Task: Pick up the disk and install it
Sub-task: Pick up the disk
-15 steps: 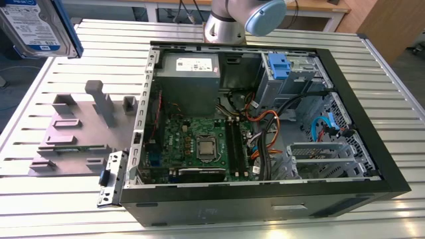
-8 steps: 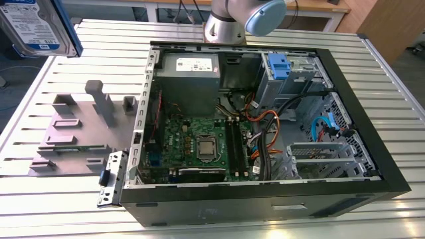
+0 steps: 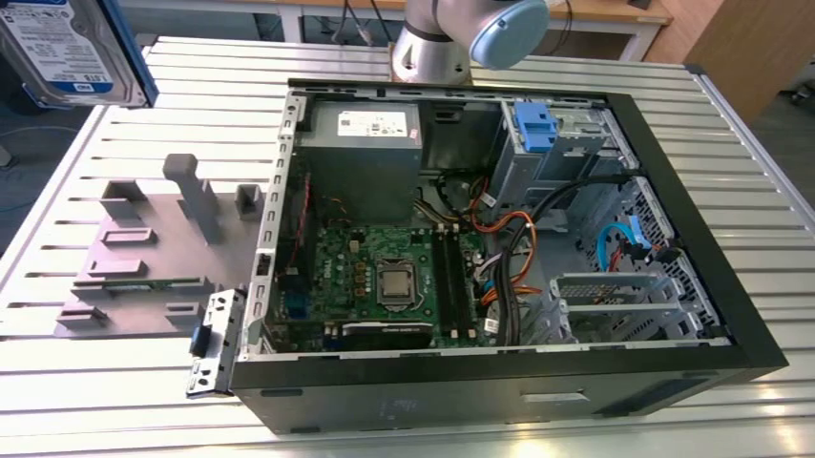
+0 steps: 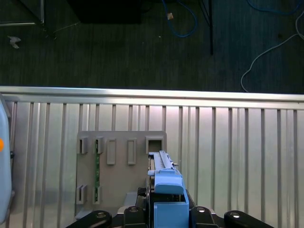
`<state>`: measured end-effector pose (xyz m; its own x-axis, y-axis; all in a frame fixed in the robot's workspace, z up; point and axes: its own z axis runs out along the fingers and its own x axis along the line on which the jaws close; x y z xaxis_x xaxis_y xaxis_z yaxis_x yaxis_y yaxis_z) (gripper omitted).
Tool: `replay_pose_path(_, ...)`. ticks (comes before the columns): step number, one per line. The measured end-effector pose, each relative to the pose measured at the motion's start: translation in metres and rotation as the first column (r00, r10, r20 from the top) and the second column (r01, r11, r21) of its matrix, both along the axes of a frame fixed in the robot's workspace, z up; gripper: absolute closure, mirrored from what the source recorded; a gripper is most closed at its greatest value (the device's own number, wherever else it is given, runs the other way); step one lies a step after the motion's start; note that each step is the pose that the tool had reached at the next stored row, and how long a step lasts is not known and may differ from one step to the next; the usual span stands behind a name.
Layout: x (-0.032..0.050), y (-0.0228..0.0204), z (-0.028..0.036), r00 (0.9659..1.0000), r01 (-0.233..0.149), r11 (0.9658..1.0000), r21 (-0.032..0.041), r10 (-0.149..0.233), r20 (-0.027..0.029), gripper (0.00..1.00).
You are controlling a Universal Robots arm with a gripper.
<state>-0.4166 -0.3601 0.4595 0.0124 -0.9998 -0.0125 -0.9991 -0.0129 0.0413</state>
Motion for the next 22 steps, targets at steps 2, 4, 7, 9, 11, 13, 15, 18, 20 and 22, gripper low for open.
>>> replay_pose_path(2,0.0,0.0,0.0005,1.0,0.0,1.0,0.0,0.0,0.0,0.64)
replay_pose_path(4,0.0,0.0,0.0011,1.0,0.0,1.0,0.0,0.0,0.0,0.64)
replay_pose_path(7,0.0,0.0,0.0018,1.0,0.0,1.0,0.0,0.0,0.0,0.64)
replay_pose_path(9,0.0,0.0,0.0024,1.0,0.0,1.0,0.0,0.0,0.0,0.64)
replay_pose_path(11,0.0,0.0,0.003,1.0,0.0,1.0,0.0,0.0,0.0,0.64)
replay_pose_path(13,0.0,0.0,0.0036,1.0,0.0,1.0,-0.0001,0.0,0.0,0.64)
replay_pose_path(15,0.0,0.0,0.0042,1.0,0.0,1.0,-0.0001,0.0,0.0,0.64)
replay_pose_path(18,0.0,0.0,0.0051,1.0,0.0,1.0,-0.0001,0.0,0.0,0.64)
replay_pose_path(20,0.0,0.0,0.0057,1.0,0.0,1.0,-0.0002,0.0,0.0,0.64)
replay_pose_path(22,0.0,0.0,0.0063,1.0,0.0,1.0,-0.0002,0.0,0.0,0.64)
